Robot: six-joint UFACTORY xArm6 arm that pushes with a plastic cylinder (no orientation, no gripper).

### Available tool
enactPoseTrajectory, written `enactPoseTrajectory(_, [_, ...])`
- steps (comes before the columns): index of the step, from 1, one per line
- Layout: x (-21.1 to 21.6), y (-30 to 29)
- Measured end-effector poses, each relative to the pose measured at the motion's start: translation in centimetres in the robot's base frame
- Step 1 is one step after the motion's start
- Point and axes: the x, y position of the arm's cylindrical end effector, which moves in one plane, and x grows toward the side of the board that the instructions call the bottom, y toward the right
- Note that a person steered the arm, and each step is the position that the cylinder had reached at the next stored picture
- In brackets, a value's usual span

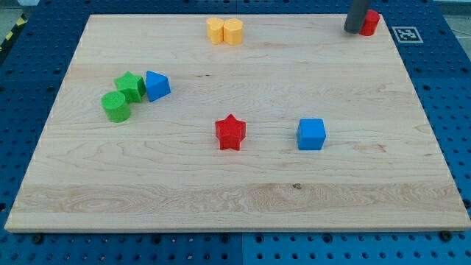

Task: Place the red star to the right of the red circle

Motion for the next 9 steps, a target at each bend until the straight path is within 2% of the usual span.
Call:
enactPoseTrajectory(1, [5.3, -1.2])
enactPoseTrajectory(2, [11.9, -7.0])
enactPoseTrajectory(4, [17.7, -26.2])
enactPoseTrajectory(5, [22.4, -31.4])
enactPoseTrajectory(6, [27.5, -32.0])
enactPoseTrajectory(7, [28.8, -26.6])
enactPoseTrajectory(8, [24.9, -21.7])
enactPoseTrajectory(9, [19.3, -19.5])
